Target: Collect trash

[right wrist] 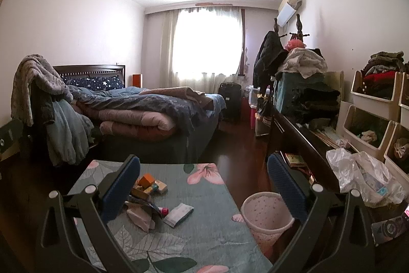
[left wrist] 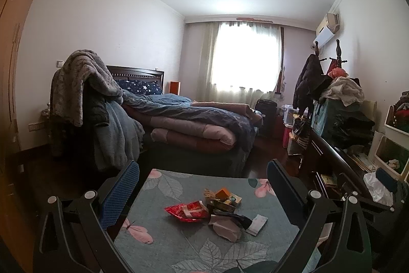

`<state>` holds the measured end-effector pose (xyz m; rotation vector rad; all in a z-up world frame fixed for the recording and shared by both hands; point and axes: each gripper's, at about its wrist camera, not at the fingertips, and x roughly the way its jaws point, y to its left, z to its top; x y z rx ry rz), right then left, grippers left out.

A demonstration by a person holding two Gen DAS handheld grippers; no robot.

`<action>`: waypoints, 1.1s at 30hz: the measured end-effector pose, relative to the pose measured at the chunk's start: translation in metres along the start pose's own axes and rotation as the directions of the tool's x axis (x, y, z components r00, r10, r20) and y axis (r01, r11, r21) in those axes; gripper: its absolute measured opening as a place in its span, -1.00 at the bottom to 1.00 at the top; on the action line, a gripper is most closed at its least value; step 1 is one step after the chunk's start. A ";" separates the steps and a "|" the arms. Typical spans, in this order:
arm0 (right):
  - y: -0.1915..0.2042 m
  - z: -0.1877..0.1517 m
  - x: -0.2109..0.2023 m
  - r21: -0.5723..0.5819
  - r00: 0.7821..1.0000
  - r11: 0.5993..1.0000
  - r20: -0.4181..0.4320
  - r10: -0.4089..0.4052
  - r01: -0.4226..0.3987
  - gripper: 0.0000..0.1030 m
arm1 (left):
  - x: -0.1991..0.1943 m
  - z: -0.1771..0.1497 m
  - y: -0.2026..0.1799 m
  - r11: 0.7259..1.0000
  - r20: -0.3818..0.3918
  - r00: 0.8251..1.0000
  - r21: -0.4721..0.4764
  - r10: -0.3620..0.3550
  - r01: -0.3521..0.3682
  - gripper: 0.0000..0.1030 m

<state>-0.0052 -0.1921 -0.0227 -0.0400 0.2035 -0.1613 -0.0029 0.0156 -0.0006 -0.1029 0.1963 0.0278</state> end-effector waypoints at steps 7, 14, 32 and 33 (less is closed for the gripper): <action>-0.005 0.004 -0.003 0.011 1.000 1.000 0.018 -0.008 0.007 0.93 | 0.003 0.004 -0.009 1.000 -0.007 1.000 0.001 0.015 -0.015 0.93; -0.007 0.004 -0.003 0.014 1.000 1.000 0.016 -0.010 0.010 0.93 | 0.003 0.005 -0.009 1.000 -0.008 1.000 -0.001 0.014 -0.014 0.93; -0.010 -0.001 0.002 0.015 1.000 1.000 0.000 -0.005 0.005 0.93 | 0.007 0.003 -0.005 1.000 -0.016 1.000 -0.004 0.015 -0.015 0.93; -0.010 -0.001 0.002 0.014 1.000 1.000 -0.002 -0.004 0.004 0.93 | 0.007 0.002 -0.004 1.000 -0.016 1.000 -0.003 0.015 -0.015 0.93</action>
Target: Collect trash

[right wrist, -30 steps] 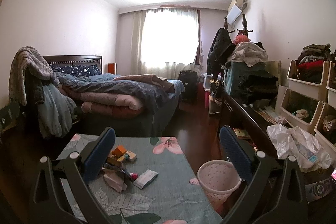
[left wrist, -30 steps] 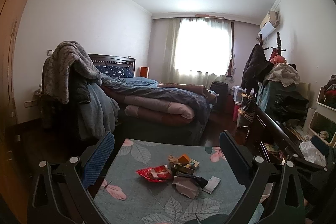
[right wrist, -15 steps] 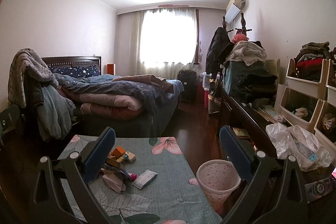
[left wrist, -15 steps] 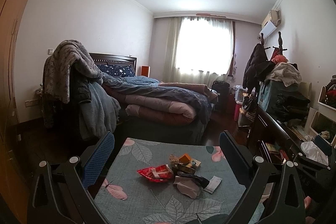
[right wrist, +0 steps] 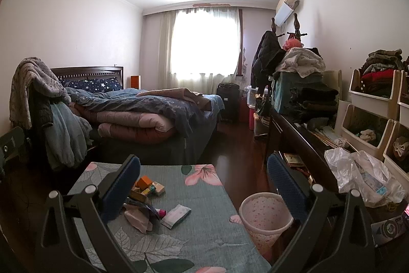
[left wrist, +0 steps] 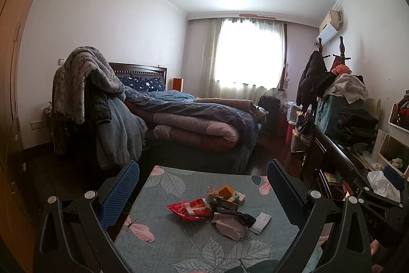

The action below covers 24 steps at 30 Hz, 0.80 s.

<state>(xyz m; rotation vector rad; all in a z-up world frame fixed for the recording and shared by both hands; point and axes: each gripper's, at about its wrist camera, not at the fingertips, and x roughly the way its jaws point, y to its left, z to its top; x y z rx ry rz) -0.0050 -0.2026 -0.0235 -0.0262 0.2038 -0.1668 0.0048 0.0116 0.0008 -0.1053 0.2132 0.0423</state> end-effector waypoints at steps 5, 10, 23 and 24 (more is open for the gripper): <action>0.000 -0.003 0.002 -0.005 1.000 1.000 -0.007 0.002 -0.002 0.93 | 0.000 0.000 0.000 1.000 -0.001 1.000 0.000 -0.001 0.001 0.93; -0.001 -0.004 0.003 -0.006 1.000 1.000 -0.010 0.002 -0.002 0.93 | 0.001 0.000 0.000 1.000 -0.002 1.000 0.000 0.000 0.000 0.93; 0.002 -0.004 0.006 -0.009 1.000 1.000 -0.019 0.001 -0.001 0.93 | 0.002 -0.001 0.002 1.000 -0.005 1.000 0.000 0.000 0.000 0.93; 0.002 -0.004 0.006 -0.009 1.000 1.000 -0.019 0.001 -0.002 0.93 | 0.002 -0.001 0.002 1.000 -0.005 1.000 0.000 0.000 0.000 0.93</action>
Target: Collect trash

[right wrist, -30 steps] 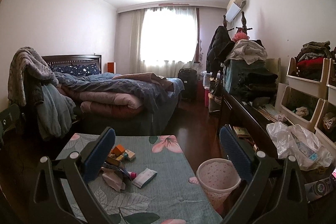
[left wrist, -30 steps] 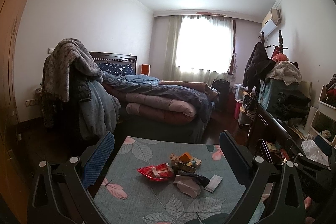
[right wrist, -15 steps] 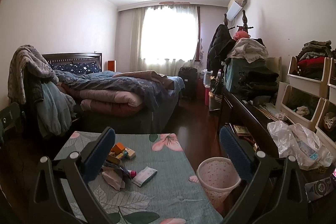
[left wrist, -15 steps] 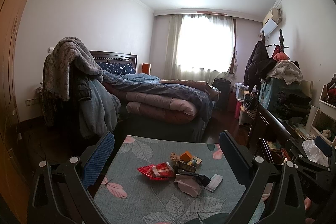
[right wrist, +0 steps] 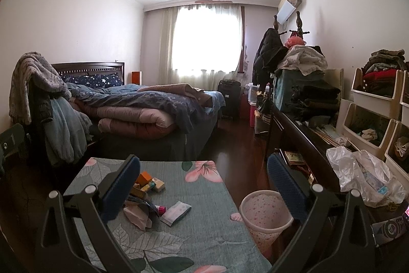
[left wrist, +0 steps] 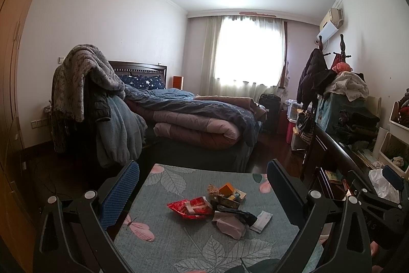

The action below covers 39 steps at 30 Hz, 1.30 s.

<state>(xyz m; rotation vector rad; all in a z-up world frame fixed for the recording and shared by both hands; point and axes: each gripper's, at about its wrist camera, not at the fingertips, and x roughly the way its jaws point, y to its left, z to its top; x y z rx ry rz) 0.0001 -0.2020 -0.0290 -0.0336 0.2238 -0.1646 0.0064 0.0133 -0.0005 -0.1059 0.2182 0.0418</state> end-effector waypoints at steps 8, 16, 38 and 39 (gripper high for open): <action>0.000 0.000 0.001 -0.002 1.000 1.000 -0.002 0.001 -0.001 0.93 | 0.004 -0.012 0.003 1.000 -0.001 1.000 0.001 -0.005 0.005 0.93; 0.001 -0.001 0.002 -0.001 1.000 1.000 -0.004 0.003 -0.003 0.93 | 0.004 -0.012 0.002 1.000 -0.004 1.000 0.000 -0.005 0.005 0.93; 0.018 -0.056 0.096 -0.038 0.977 0.999 -0.212 0.026 -0.035 0.93 | 0.097 -0.076 0.029 0.997 -0.257 0.965 -0.041 0.058 -0.071 0.93; 0.020 -0.062 0.104 -0.041 0.973 0.998 -0.230 0.034 -0.044 0.93 | 0.105 -0.084 0.034 0.997 -0.277 0.959 -0.042 0.058 -0.072 0.93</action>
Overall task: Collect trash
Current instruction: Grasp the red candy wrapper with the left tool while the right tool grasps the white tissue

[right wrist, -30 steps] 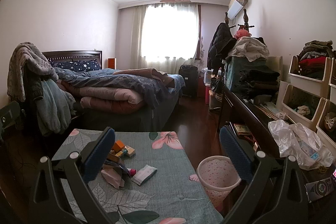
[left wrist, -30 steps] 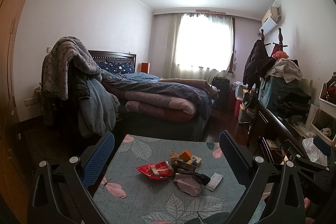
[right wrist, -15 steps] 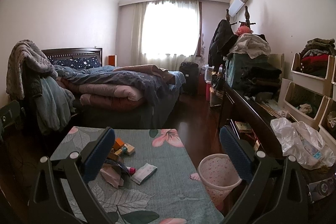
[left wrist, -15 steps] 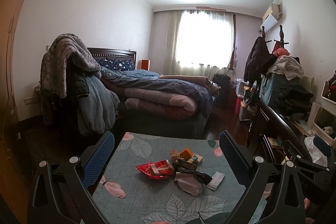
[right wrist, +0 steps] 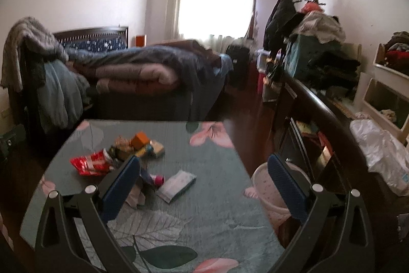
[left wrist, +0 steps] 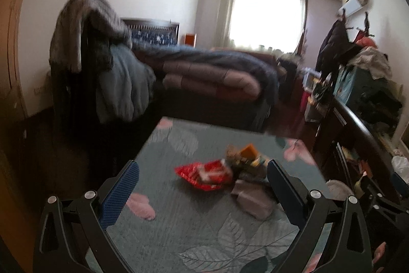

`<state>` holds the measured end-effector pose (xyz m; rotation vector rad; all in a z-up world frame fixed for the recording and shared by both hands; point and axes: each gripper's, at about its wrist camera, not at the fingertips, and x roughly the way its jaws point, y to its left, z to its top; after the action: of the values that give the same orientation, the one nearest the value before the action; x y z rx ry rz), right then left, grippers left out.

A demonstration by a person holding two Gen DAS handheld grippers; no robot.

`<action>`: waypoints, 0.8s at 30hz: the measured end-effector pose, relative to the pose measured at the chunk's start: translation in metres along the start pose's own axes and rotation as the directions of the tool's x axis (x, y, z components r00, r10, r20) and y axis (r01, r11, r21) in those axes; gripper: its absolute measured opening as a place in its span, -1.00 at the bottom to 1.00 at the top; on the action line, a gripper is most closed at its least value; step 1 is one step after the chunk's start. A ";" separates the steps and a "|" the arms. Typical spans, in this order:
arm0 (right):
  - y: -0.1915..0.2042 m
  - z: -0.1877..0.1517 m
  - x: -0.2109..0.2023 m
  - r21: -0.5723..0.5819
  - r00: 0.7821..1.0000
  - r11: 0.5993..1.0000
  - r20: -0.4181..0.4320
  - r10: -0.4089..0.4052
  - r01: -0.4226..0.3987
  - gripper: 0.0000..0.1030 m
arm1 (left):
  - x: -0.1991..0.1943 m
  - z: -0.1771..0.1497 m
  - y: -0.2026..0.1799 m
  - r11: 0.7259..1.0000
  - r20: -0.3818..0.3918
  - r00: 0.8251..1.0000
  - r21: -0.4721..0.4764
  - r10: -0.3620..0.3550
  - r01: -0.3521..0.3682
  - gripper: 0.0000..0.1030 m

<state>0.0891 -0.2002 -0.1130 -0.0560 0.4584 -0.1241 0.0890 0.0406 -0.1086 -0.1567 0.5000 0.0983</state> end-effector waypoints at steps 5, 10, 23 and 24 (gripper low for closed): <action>0.010 -0.013 0.034 -0.007 0.997 0.999 -0.072 0.032 -0.033 0.93 | 0.047 -0.011 0.002 0.999 -0.096 0.995 0.042 0.007 -0.003 0.93; 0.018 -0.024 0.070 -0.022 0.989 0.999 -0.144 0.037 -0.040 0.93 | 0.100 -0.022 0.003 0.999 -0.191 0.981 0.040 0.033 -0.026 0.93; 0.020 -0.040 0.122 -0.015 0.970 0.998 -0.237 0.054 -0.059 0.93 | 0.183 -0.025 0.028 0.970 -0.269 0.935 -0.002 0.232 -0.241 0.93; 0.020 -0.041 0.124 -0.013 0.969 0.998 -0.239 0.058 -0.063 0.93 | 0.187 -0.026 0.031 0.966 -0.281 0.928 -0.012 0.243 -0.257 0.93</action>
<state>0.1831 -0.1973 -0.2055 -0.0470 0.7013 -0.0661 0.2359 0.0772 -0.2252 -0.1542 0.7978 0.3424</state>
